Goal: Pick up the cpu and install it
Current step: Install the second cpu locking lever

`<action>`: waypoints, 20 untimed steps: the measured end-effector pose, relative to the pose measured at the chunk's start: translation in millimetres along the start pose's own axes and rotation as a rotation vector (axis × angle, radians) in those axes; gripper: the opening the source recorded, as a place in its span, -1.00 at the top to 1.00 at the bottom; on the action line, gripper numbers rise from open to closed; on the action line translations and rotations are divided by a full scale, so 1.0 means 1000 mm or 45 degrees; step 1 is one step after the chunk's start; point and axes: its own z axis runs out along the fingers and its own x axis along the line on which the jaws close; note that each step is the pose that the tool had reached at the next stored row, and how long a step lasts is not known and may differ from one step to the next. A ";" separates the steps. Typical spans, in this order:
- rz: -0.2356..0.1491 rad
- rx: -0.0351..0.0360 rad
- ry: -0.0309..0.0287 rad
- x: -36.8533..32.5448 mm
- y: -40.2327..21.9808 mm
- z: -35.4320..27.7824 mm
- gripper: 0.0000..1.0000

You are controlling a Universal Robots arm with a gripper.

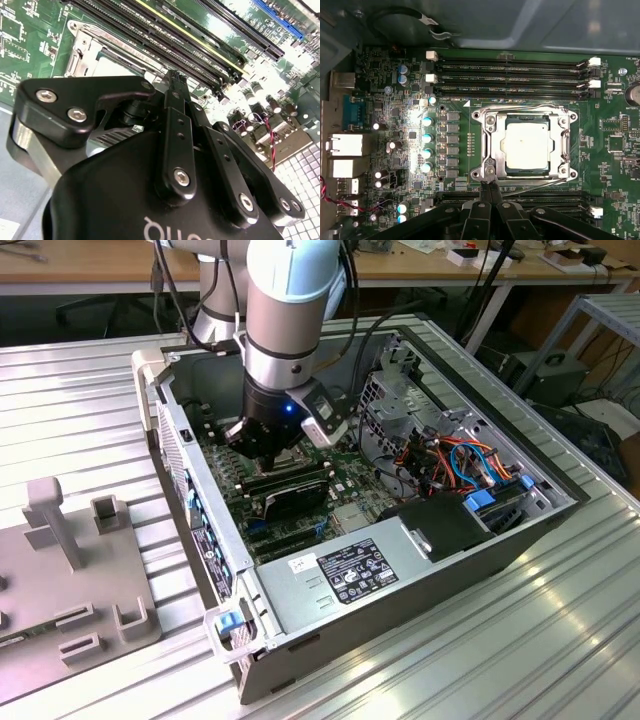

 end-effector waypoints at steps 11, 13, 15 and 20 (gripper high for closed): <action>0.000 -0.0002 -0.0002 0.0037 -0.0001 0.0078 0.79; 0.000 0.0001 0.0001 0.0039 -0.0001 0.0089 0.79; 0.000 0.0000 0.0000 0.0039 0.0000 0.0092 0.79; 0.000 -0.0002 -0.0003 0.0047 0.0046 0.0129 0.79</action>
